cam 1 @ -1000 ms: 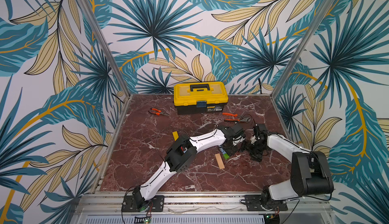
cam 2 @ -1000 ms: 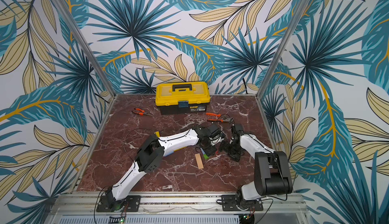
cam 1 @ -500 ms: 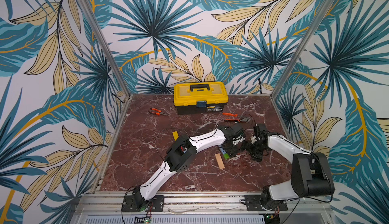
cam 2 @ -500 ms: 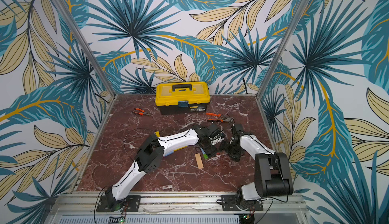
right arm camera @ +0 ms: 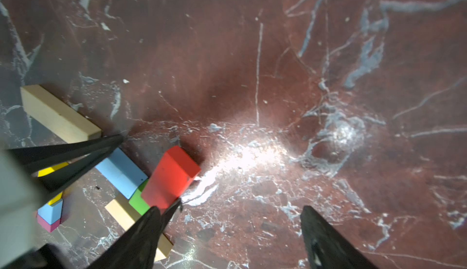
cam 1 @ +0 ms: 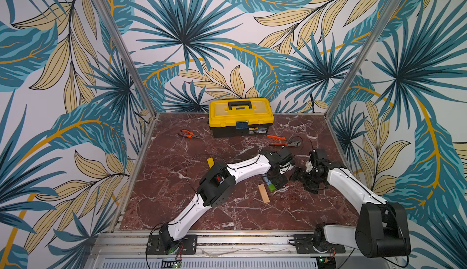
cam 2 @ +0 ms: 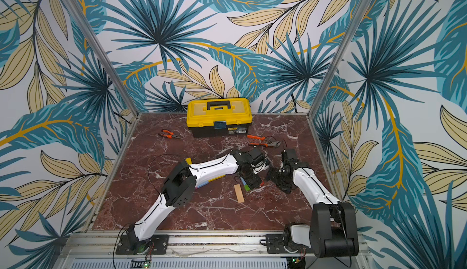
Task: Assemble the letter v with building blocks
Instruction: Assemble the building block at the center of the board.
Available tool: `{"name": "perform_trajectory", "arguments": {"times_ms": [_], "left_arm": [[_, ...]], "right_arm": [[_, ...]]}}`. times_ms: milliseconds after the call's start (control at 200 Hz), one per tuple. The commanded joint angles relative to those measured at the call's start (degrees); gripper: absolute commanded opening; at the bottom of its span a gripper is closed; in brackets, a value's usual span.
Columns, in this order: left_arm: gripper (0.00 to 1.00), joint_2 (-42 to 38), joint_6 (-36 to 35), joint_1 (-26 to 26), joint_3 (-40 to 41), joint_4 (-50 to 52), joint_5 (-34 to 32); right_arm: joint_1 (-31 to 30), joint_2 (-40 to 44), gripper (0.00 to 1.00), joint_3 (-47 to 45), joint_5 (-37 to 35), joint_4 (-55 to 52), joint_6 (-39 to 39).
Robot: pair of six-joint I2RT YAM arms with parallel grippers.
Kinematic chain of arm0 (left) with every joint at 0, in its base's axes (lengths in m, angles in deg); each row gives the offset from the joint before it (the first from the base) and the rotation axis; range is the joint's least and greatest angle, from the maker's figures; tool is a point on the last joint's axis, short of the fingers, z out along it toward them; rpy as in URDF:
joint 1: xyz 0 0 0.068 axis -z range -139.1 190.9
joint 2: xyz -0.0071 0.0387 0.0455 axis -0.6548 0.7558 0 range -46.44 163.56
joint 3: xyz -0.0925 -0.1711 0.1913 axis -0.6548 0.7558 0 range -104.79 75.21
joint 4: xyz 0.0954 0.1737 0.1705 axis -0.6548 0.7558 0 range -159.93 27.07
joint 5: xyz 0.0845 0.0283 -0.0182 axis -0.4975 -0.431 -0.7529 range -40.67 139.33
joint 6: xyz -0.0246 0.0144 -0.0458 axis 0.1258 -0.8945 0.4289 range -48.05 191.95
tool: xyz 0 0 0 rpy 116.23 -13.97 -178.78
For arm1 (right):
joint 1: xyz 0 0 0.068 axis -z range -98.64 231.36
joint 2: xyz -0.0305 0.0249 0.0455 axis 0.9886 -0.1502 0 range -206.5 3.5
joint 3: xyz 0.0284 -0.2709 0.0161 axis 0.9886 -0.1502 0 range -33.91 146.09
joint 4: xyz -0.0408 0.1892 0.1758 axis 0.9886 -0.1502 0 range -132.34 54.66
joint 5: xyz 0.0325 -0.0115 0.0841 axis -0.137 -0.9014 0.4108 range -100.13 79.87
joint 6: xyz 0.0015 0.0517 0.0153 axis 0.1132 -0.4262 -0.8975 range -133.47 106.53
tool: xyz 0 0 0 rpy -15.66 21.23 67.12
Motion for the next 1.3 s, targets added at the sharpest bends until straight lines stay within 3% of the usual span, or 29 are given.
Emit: {"name": "perform_trajectory", "arguments": {"times_ms": [0,265,977,1187,1297], "left_arm": [[0.82,-4.5,-0.4,-0.6,-0.1,0.2,1.4],[0.82,-4.3,-0.8,-0.6,-0.2,0.2,3.2],[0.83,-2.5,-0.3,-0.7,0.0,0.2,3.1],[0.84,-4.2,-0.4,-0.6,-4.4,0.2,1.6],[0.84,-6.3,-0.5,-1.1,-6.4,0.2,-0.4]], "right_arm": [[0.4,-0.4,0.87,-1.2,1.6,-0.7,0.0],[0.4,-2.9,0.87,-0.8,4.5,0.5,1.4],[0.4,-4.6,0.87,2.6,4.3,-0.4,2.3],[0.1,-4.6,0.86,2.6,1.2,-2.3,3.8],[-3.5,-3.5,0.85,3.4,-3.1,-5.0,4.5]]}}
